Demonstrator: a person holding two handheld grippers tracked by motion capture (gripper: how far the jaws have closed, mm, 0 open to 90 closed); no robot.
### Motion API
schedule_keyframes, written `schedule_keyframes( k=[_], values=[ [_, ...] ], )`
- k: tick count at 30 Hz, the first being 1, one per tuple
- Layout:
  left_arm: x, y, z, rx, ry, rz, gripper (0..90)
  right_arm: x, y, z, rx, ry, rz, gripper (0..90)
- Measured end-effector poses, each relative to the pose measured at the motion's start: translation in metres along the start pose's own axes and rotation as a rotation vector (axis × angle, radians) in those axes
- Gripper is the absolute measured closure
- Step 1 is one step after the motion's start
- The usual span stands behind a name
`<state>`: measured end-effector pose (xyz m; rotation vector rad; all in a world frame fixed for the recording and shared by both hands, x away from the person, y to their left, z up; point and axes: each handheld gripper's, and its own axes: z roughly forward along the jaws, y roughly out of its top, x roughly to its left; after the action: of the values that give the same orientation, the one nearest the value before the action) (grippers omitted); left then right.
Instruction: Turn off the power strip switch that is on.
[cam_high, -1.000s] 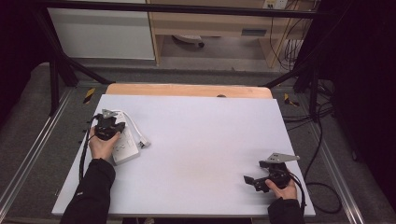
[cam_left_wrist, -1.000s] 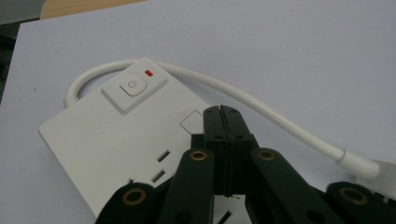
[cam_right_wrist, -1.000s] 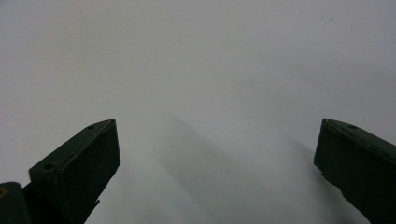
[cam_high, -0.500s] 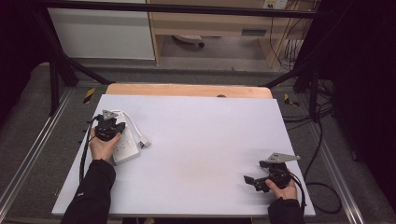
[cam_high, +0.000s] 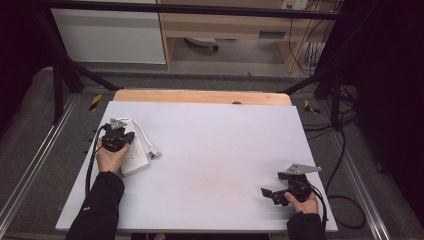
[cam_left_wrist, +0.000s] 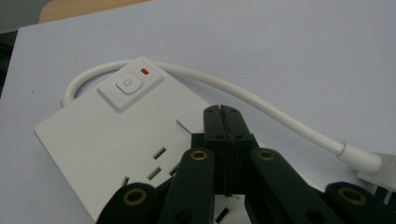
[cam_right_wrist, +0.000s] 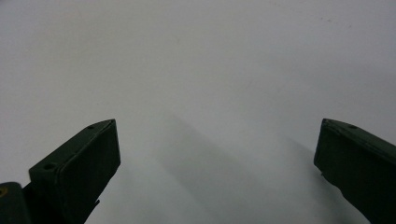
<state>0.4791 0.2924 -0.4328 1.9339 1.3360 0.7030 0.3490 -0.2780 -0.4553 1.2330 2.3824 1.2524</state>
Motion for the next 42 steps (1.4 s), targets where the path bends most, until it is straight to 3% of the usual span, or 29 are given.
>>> schedule_keyframes(
  k=[16,27,42],
  values=[
    [0.0,0.0,0.0,0.001,0.002,0.011,90.0,0.0,0.0,0.0,0.0,0.0,0.001,1.0],
    [0.003,0.002,-0.007,-0.017,-0.025,-0.016,90.0,0.0,0.0,0.0,-0.001,0.002,0.003,1.0],
    [-0.001,0.005,-0.023,-0.016,-0.072,-0.001,89.9,0.0,0.0,0.0,-0.001,0.0,0.004,1.0]
  ],
)
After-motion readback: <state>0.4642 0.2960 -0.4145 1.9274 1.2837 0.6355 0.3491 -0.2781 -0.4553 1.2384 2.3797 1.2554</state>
